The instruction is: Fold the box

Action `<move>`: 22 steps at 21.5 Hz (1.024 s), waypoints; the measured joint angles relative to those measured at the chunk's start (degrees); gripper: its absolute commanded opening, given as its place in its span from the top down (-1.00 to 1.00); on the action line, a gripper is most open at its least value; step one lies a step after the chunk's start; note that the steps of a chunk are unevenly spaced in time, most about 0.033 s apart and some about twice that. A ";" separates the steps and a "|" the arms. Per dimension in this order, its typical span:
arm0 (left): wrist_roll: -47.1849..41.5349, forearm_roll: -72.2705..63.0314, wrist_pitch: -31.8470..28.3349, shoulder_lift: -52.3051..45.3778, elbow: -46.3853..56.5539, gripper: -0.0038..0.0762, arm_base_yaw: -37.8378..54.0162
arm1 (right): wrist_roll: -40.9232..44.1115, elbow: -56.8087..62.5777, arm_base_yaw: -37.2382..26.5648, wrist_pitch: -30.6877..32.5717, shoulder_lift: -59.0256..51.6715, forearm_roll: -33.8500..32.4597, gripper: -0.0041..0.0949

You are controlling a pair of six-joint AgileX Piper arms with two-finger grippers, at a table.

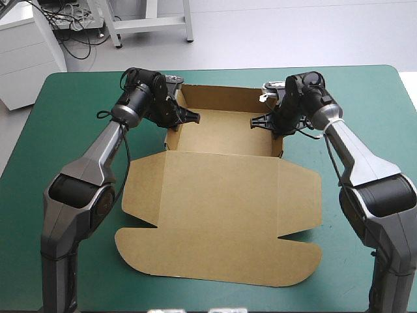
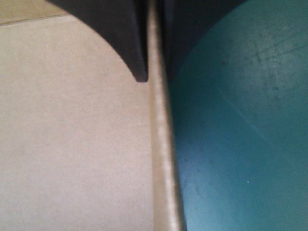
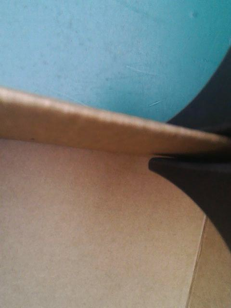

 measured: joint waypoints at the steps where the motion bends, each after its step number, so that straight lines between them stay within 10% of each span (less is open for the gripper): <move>1: -0.05 0.06 0.00 0.23 0.00 0.98 0.00 | 0.00 0.00 0.07 0.00 0.12 -0.29 0.92; 18: -1.30 -0.06 -0.62 3.13 -0.58 0.96 -0.16 | 0.07 -0.72 0.13 0.91 2.58 -1.33 0.92; 22: -0.92 0.93 -0.57 2.96 -0.58 0.36 -0.16 | -0.34 -0.78 0.13 1.19 2.51 -1.33 0.68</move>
